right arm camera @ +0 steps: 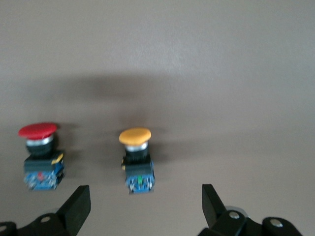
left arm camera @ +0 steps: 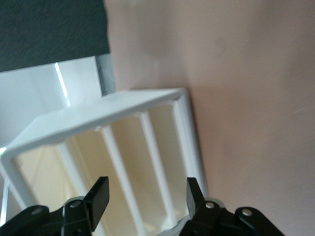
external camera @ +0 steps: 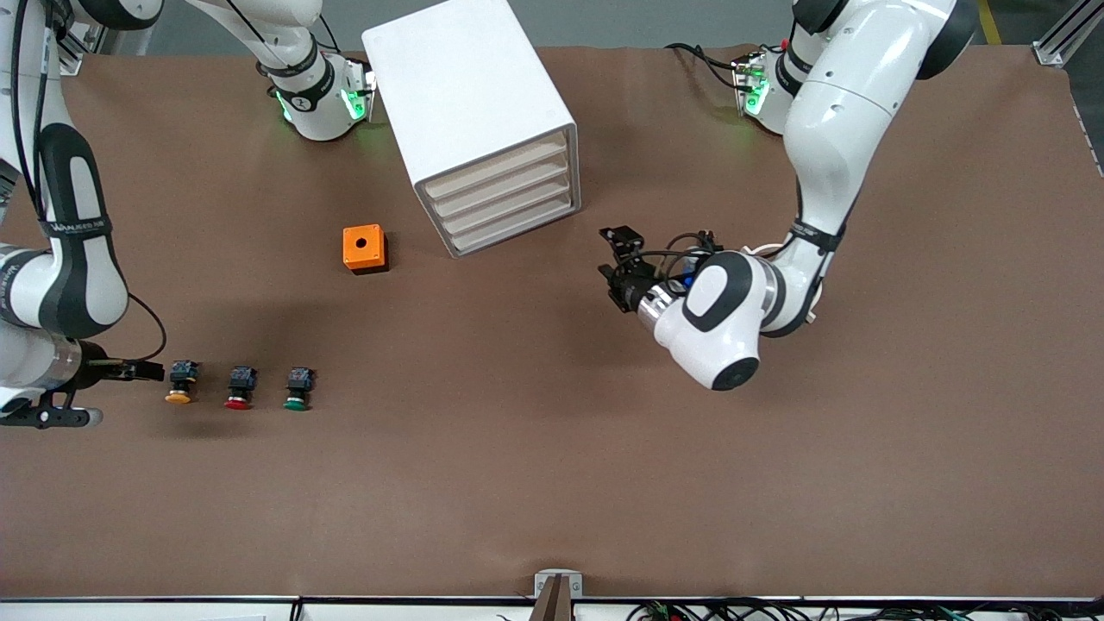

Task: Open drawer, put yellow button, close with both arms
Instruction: 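Reach the left gripper to the drawer while the right gripper reaches the yellow button, then grasp the drawer front with the left gripper while the right gripper grasps the button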

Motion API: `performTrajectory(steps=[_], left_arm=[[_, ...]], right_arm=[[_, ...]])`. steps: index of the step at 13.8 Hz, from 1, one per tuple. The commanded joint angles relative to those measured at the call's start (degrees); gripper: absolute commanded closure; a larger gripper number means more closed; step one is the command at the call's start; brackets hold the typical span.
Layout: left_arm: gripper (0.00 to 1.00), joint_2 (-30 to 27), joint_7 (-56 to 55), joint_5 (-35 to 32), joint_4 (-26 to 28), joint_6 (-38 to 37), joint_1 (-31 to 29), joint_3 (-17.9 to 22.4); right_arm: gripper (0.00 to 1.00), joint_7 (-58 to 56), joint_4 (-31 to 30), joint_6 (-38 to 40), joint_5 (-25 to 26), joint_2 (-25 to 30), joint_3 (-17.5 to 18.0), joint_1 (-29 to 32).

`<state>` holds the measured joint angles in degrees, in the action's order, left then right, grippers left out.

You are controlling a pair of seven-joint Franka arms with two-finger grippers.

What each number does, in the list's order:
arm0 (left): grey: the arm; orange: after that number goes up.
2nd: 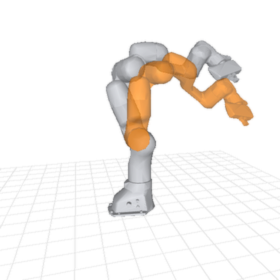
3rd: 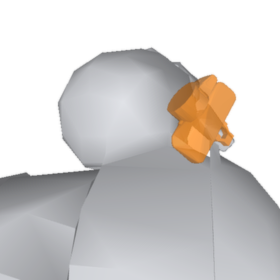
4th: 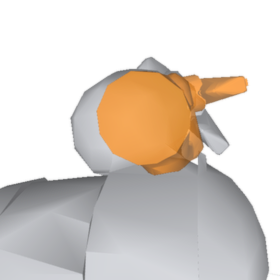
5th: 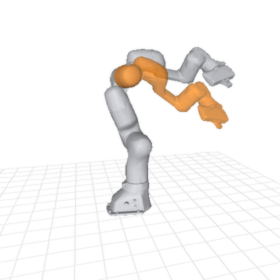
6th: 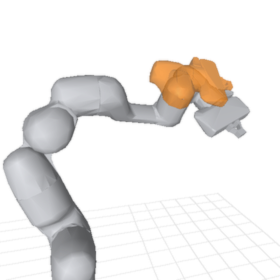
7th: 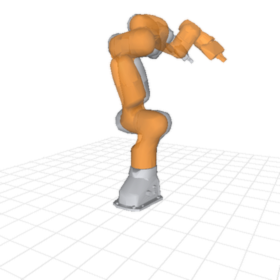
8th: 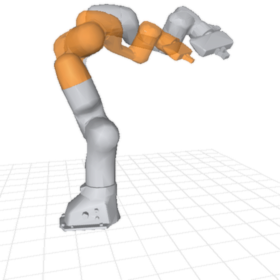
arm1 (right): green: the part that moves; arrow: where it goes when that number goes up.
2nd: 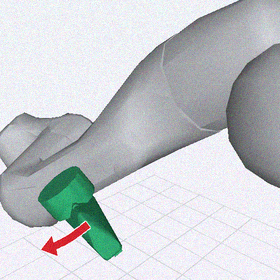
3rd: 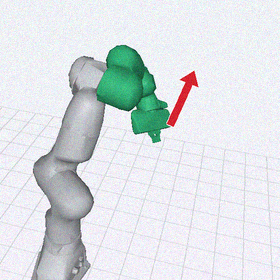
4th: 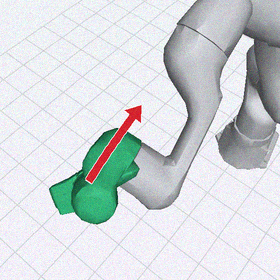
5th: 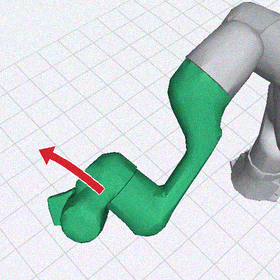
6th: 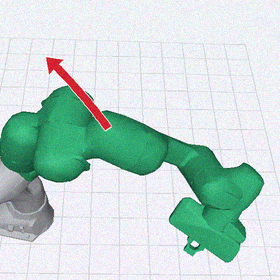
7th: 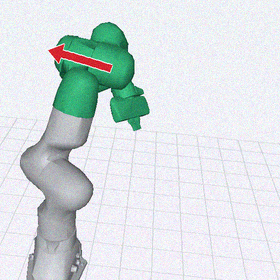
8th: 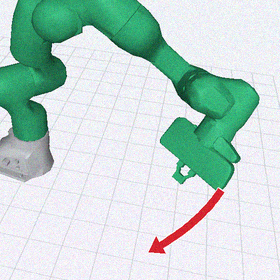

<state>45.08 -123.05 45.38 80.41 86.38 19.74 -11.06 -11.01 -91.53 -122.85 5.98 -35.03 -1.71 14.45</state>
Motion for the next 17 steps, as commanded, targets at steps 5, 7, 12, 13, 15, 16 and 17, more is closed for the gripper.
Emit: performTrajectory(steps=[5, 7, 12, 13, 15, 16, 17], left_arm=[[0.29, 0.35, -11.84, 8.5, -1.4, -0.95, 7.05, 0.33], [0.29, 0.53, -13.61, 8.5, -1.4, -0.86, 9.26, 0.51], [0.34, 0.62, -16.87, 11.13, -1.4, -0.86, 11.72, 0.51], [0.35, 0.62, -16.87, 11.66, -1.4, -0.86, 12.51, 0.51], [0.36, 0.62, -17.04, 13.24, -1.4, -0.78, 12.69, 0.51], [0.36, 0.62, -17.39, 14.2, -1.4, -0.78, 13.3, 0.51], [0.44, 0.71, -17.4, 14.21, -1.4, -0.69, 14.0, 0.51]], right_arm=[[0.0, -0.59, -2.5, -4.06, 0.43, -3.73, 0.48, 0.31], [0.0, -0.59, -4.52, -4.32, 0.35, -3.73, 0.48, 0.49], [0.0, -0.59, -8.48, -13.09, 0.35, -4.43, 0.48, 0.84], [0.0, -0.59, -8.92, -13.29, 0.35, -4.52, 0.56, 1.01], [0.0, -0.59, -9.1, -13.2, 0.35, -4.52, 0.56, 1.1], [0.0, -0.68, -9.1, -13.03, 0.35, -4.43, 0.48, 1.1], [0.0, -0.68, -9.19, -12.94, 0.35, -4.43, 0.56, 1.02]])
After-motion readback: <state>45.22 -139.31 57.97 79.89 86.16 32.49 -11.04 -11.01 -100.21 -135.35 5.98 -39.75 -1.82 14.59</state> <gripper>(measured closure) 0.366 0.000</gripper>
